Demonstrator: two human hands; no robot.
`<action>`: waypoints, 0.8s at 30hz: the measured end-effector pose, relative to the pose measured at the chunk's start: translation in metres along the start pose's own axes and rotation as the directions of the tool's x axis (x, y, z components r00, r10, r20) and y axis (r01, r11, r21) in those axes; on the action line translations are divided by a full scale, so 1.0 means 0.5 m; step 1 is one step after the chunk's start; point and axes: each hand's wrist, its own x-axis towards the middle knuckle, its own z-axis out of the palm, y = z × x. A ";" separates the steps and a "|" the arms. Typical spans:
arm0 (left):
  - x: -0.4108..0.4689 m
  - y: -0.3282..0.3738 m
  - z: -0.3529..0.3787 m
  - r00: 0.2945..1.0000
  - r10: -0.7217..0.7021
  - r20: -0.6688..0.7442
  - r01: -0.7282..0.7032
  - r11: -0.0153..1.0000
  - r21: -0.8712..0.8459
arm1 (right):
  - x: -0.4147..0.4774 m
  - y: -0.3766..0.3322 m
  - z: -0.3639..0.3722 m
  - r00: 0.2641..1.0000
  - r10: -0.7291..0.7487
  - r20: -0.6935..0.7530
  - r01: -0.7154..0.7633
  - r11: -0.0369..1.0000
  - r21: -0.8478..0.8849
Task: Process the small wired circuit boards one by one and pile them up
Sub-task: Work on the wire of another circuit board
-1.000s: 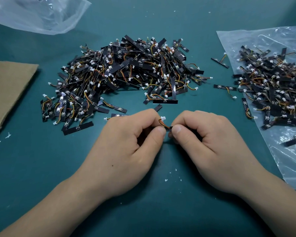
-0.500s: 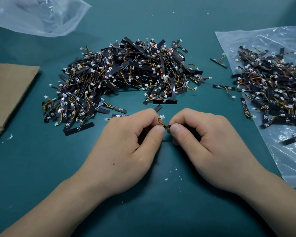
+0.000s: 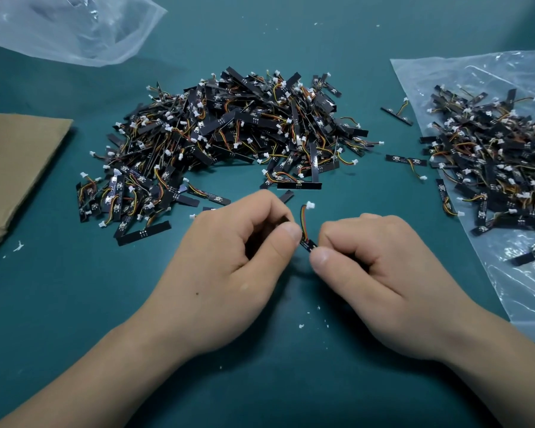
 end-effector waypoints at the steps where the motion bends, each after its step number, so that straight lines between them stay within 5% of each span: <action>1: 0.001 0.001 0.002 1.000 0.002 -0.002 -0.002 1.000 -0.012 | -0.001 0.004 0.000 1.000 -0.011 0.004 0.011 1.000 -0.006; 5: 0.002 -0.004 -0.004 0.966 -0.019 -0.256 -0.007 0.995 -0.101 | -0.005 0.014 -0.001 0.972 0.056 -0.230 0.011 0.960 0.279; 8: 0.004 -0.006 -0.012 0.925 0.039 -0.377 0.005 0.993 0.114 | 0.002 0.020 -0.005 0.843 0.197 -0.500 0.078 0.876 0.476; 11: 0.005 -0.012 -0.003 0.955 0.001 -0.297 0.121 0.911 0.393 | 0.010 0.027 0.001 0.861 0.280 -0.425 -0.047 0.875 0.482; 14: 0.005 -0.021 0.001 0.973 -0.042 -0.226 0.161 0.826 0.541 | 0.003 0.023 0.012 0.941 0.197 -0.276 -0.135 0.964 0.228; 17: 0.005 -0.024 -0.007 0.964 -0.023 -0.263 0.161 0.841 0.516 | -0.002 0.013 0.019 0.972 0.134 -0.191 -0.141 0.990 -0.020; 24: 0.011 -0.026 -0.005 0.987 0.059 -0.149 0.011 0.902 0.432 | -0.002 0.011 0.018 0.980 0.121 -0.158 -0.129 0.991 -0.041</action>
